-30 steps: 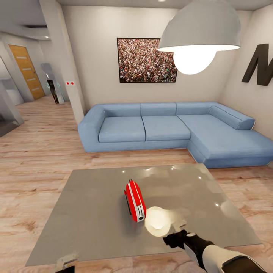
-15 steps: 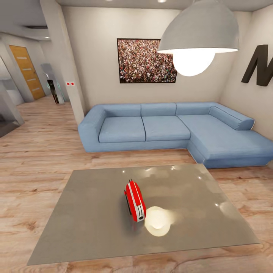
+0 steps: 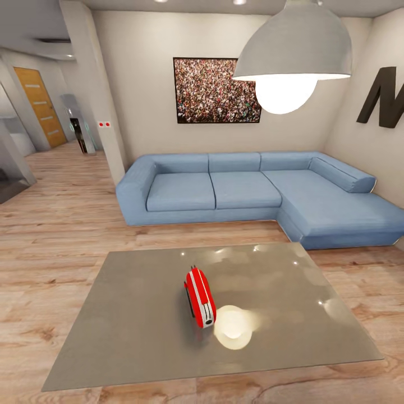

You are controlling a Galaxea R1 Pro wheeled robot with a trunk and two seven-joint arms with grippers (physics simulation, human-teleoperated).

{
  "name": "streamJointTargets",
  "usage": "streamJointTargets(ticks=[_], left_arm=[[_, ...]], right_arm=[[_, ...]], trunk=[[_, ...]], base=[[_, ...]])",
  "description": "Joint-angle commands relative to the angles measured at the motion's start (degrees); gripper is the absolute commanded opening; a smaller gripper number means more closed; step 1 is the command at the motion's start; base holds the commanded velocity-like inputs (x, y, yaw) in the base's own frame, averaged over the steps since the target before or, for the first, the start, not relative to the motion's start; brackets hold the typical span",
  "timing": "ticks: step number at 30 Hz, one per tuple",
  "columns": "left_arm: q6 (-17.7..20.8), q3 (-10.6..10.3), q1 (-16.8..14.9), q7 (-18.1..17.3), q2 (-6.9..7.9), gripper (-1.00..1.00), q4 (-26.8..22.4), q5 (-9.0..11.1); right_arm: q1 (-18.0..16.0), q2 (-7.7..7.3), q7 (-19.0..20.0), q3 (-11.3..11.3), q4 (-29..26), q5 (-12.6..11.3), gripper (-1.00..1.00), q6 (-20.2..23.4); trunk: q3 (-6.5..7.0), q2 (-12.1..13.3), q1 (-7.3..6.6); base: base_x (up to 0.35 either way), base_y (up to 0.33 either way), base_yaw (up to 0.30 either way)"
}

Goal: Turn on the radio receiver that's on the table in the living room.

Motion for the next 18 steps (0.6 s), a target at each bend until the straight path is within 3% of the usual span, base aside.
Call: streamJointTargets(ticks=[1,10,15,18], left_arm=[[0.0,0.1,0.0,-1.2,0.00,-1.00,0.0,-0.8],[0.1,0.2,0.0,-3.0,-0.27,-1.00,-0.1,-2.1],[0.4,0.2,0.0,-3.1,-1.34,-1.00,-0.1,-2.1],[0.5,0.2,0.0,-3.1,-3.10,-1.00,0.0,-2.2]], right_arm=[[0.0,0.04,0.0,0.0,0.0,0.0,1.00,0.0],[0.0,0.14,0.1,0.0,0.0,0.0,1.00,0.0],[0.0,0.15,0.1,0.0,0.0,0.0,1.00,0.0],[0.0,0.15,0.1,0.0,0.0,0.0,1.00,0.0]], trunk=[[0.00,0.0,0.00],[0.00,0.0,0.00],[0.00,0.0,0.00],[0.00,0.0,0.00]], base=[[0.000,0.000,0.000],[0.000,0.000,0.000],[0.000,0.000,0.000],[0.000,0.000,0.000]])
